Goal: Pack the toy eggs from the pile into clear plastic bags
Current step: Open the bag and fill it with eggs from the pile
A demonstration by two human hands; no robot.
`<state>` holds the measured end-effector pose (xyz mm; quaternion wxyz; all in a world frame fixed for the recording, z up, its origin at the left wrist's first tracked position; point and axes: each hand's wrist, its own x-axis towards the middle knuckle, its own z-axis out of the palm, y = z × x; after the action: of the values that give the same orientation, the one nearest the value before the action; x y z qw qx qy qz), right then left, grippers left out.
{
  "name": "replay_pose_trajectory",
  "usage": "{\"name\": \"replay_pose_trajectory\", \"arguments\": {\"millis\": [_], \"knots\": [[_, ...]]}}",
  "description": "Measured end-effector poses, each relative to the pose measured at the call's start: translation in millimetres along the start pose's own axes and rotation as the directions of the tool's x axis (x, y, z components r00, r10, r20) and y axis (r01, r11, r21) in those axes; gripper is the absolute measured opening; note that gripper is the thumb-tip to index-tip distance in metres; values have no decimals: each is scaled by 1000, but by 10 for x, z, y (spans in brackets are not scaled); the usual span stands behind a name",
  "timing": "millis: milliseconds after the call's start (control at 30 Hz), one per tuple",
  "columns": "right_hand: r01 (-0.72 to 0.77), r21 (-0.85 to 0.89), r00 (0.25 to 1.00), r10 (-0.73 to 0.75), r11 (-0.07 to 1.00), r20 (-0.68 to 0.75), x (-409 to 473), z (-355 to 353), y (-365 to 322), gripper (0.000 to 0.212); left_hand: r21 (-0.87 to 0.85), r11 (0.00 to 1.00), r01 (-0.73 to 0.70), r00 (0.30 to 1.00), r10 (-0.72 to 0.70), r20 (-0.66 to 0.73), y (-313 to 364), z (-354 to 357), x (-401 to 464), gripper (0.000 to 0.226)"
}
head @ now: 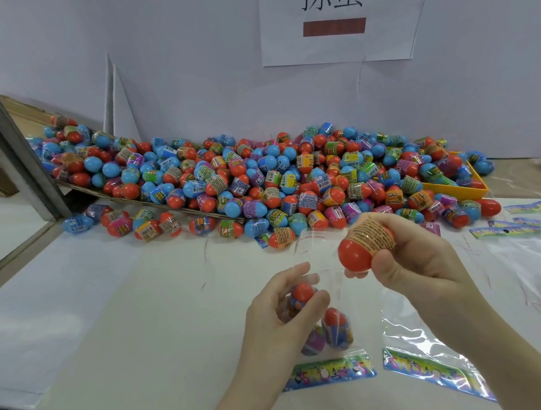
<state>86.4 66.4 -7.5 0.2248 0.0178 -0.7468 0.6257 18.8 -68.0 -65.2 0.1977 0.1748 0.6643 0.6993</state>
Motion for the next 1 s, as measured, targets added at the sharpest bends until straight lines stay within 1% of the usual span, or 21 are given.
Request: {"name": "replay_pose_trajectory", "arguments": {"millis": [67,100,167,200,333,433,533,633,700,800,867,933,1000], "knots": [[10,-3,1000,-10,1000,-6,-2,7,1,61,3,1000,1,1000,-1,-2,1,0,0,28],[13,2,1000,-13,1000,-18,-5,3,3,55,8,1000,-2,1000,2,-6,-4,-2,-1,28],[-11,35,998,13,999,-60,-13,-30,26,34,29,1000,-12,1000,12,-14,-19,-8,2,28],[-39,49,996,43,998,-73,-12,-43,33,31,41,999,-15,1000,16,-16,-28,-12,5,27],[-180,44,980,183,983,-72,-20,-61,84,41,53,999,-4,1000,5,-20,-62,-26,19,27],[-281,33,951,283,959,-125,10,-111,188,32,31,999,14,1000,-13,-13,-84,-37,31,27],[-345,-12,920,335,939,-204,51,-204,291,21,-1,1000,26,999,-26,-18,-102,-56,49,27],[-378,-47,889,348,925,-298,84,-345,342,21,4,1000,23,999,-23,-27,-115,-69,60,28],[-423,-78,868,379,903,-322,104,-469,380,21,8,1000,18,999,-18,-34,-127,-74,65,29],[-538,-178,825,471,824,-313,161,-736,476,16,-6,1000,15,999,-16,-28,-145,-78,71,29],[-600,-217,780,501,770,-375,245,-1010,542,21,-17,1000,10,1000,-11,-26,-147,-93,80,29],[-647,-181,717,512,740,-473,350,-1358,590,30,-19,1000,-1,1000,0,-30,-148,-105,91,28],[-663,-94,661,522,743,-539,467,-1699,645,34,-20,1000,-6,1000,6,-29,-154,-103,95,28]]}}
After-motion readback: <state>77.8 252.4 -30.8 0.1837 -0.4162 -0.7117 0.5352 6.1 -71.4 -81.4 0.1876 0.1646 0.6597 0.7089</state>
